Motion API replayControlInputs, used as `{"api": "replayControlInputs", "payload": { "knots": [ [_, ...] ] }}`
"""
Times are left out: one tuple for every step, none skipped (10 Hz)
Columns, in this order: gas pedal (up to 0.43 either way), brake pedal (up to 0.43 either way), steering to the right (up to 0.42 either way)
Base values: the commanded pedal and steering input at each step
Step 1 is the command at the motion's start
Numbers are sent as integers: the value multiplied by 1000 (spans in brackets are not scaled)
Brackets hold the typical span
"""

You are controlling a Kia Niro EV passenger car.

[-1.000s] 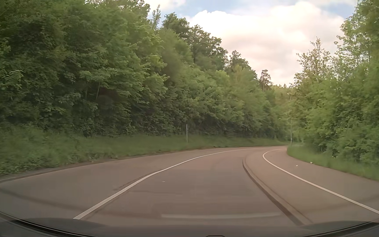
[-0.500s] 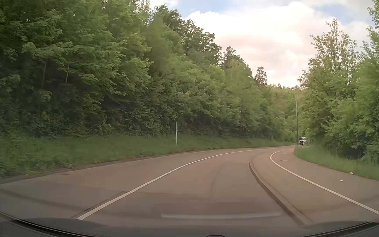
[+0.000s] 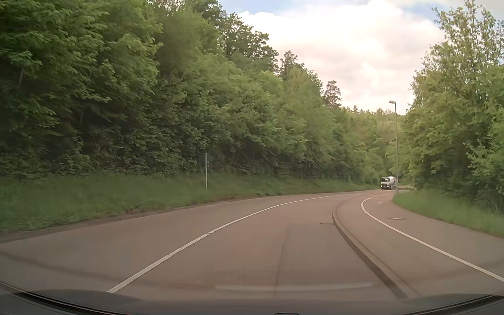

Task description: Follow the waypoints while adhering to traffic rules and regulations

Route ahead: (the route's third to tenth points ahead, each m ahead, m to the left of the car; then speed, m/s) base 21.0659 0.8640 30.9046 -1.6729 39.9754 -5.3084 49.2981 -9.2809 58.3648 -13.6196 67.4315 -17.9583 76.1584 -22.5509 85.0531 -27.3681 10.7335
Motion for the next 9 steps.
{"api": "replayControlInputs", "payload": {
  "knots": [
    [20, 0, 53],
    [20, 0, 53],
    [20, 0, 55],
    [20, 0, 55],
    [20, 0, 55],
    [20, 0, 52],
    [20, 0, 47],
    [20, 0, 46],
    [20, 0, 46]
  ]
}}
